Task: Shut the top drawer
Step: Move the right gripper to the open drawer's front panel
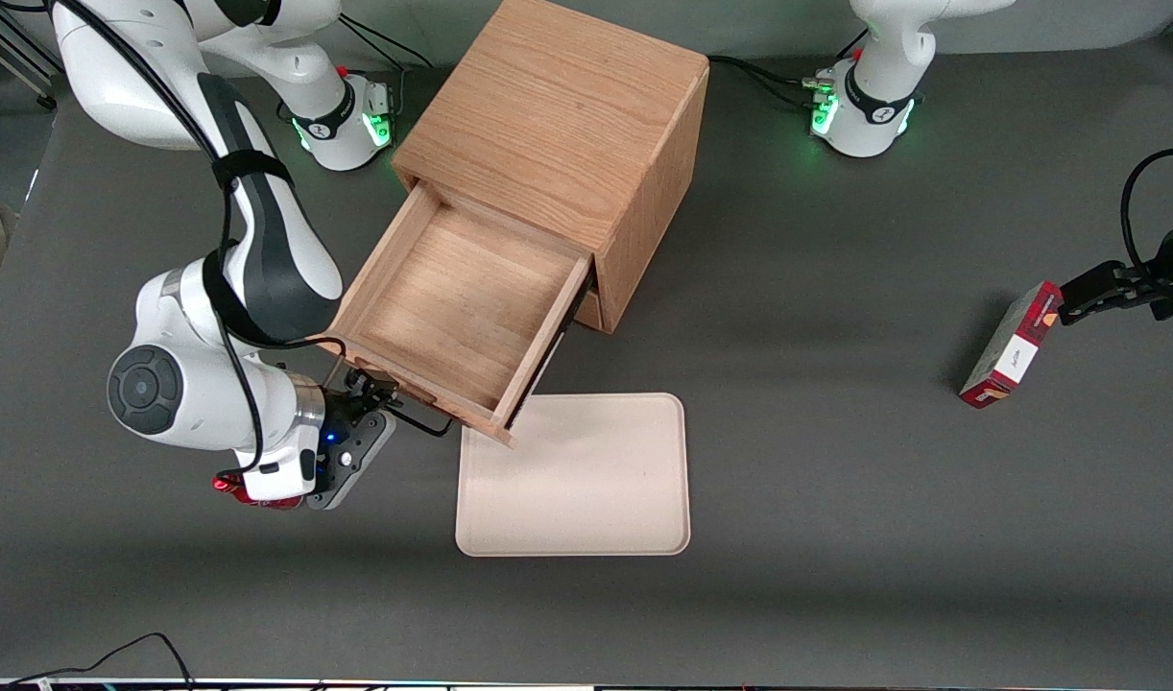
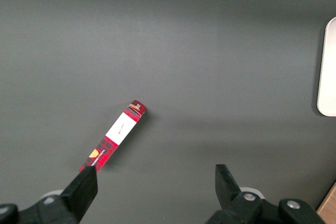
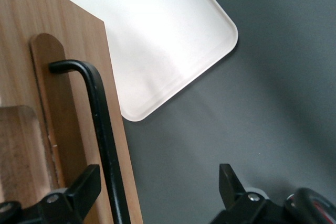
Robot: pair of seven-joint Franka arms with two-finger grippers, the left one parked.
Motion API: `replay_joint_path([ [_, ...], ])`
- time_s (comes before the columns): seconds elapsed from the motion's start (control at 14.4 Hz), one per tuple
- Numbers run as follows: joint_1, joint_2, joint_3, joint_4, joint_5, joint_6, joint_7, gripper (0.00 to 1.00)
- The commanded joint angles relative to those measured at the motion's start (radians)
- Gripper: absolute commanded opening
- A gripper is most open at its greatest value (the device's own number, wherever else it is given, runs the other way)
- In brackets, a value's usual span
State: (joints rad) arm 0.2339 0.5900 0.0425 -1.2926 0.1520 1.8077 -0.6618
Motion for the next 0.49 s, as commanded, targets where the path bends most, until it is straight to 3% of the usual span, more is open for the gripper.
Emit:
replay_joint_path([
  [0.0, 0.010, 0.011, -0.007, 0.003, 0.029, 0.009, 0.025, 1.00],
  [0.14, 0.012, 0.002, -0.007, -0.020, 0.063, 0.009, 0.063, 1.00],
  [0.42, 0.012, -0.015, -0.007, -0.049, 0.064, 0.004, 0.073, 1.00],
])
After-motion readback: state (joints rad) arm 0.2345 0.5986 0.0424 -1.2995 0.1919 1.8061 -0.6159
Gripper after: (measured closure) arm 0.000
